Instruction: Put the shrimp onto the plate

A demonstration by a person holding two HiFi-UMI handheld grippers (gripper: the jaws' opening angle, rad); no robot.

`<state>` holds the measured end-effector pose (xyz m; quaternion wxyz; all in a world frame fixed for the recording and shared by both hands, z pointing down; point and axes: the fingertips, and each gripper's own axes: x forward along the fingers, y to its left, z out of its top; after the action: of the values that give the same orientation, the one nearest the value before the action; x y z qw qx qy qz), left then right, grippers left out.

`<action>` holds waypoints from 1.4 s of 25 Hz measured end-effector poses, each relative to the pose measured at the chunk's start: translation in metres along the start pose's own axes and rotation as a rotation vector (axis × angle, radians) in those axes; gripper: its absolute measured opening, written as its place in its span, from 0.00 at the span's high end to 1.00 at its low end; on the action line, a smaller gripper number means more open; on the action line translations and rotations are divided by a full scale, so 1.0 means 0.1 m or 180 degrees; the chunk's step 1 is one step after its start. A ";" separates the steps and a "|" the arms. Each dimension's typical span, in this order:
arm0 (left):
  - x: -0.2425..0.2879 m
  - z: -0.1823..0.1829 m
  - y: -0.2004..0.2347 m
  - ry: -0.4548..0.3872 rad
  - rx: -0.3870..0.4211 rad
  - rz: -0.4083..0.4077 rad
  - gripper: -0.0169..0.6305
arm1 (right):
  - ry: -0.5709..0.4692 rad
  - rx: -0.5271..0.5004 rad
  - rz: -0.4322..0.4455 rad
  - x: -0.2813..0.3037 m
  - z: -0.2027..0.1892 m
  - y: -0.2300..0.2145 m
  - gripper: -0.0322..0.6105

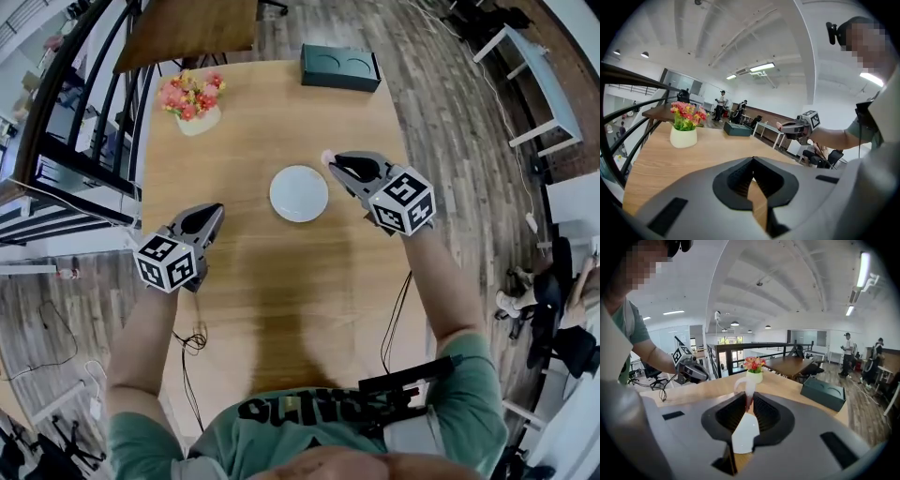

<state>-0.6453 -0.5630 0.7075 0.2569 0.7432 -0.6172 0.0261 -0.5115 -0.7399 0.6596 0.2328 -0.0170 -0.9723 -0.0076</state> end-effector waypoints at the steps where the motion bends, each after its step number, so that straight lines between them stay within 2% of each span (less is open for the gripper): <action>1: 0.07 -0.06 0.06 0.0013 0.0018 -0.0014 0.97 | 0.0048 -0.0006 0.0018 0.11 -0.09 -0.01 0.86; 8: 0.60 -0.23 0.41 -0.0045 0.0022 -0.0082 0.97 | 0.0329 -0.0080 0.0196 0.83 -0.63 -0.13 0.86; 13: 0.65 -0.44 0.55 -0.0089 0.0094 -0.0125 0.97 | 0.0618 -0.0076 0.0335 1.24 -1.04 0.16 0.86; 16: 0.68 -0.45 0.55 -0.0117 0.0187 -0.0130 0.97 | 0.0791 -0.0171 0.0337 1.36 -1.23 0.23 0.86; 22: 0.70 -0.43 0.54 -0.0172 0.0263 -0.0206 0.97 | 0.1036 -0.0421 0.0316 1.47 -1.33 0.30 0.86; 27: 0.69 -0.53 0.58 -0.0142 0.0268 -0.0206 0.97 | 0.1231 -0.0488 0.0303 1.50 -1.43 0.37 0.86; 29: 0.68 -0.55 0.59 -0.0142 0.0268 -0.0206 0.97 | 0.1206 -0.0459 0.0307 1.50 -1.44 0.38 0.86; 30: 0.67 -0.56 0.59 -0.0143 0.0260 -0.0210 0.97 | 0.1157 -0.0426 0.0323 1.51 -1.42 0.40 0.85; 31: 0.67 -0.56 0.59 -0.0143 0.0249 -0.0217 0.97 | 0.1102 -0.0389 0.0345 1.51 -1.39 0.42 0.76; 32: 0.67 -0.57 0.59 -0.0142 0.0240 -0.0226 0.97 | 0.1055 -0.0357 0.0366 1.52 -1.37 0.44 0.61; 33: 0.68 -0.57 0.59 -0.0140 0.0234 -0.0237 0.97 | 0.1014 -0.0336 0.0381 1.52 -1.34 0.45 0.53; 35: 0.70 -0.58 0.59 -0.0135 0.0223 -0.0262 0.97 | 0.0935 -0.0315 0.0390 1.52 -1.30 0.46 0.49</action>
<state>-0.6674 -0.6084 0.8027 0.2185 0.7769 -0.5900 0.0213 -0.5862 -0.6924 0.8444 0.3714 -0.0864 -0.9234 -0.0437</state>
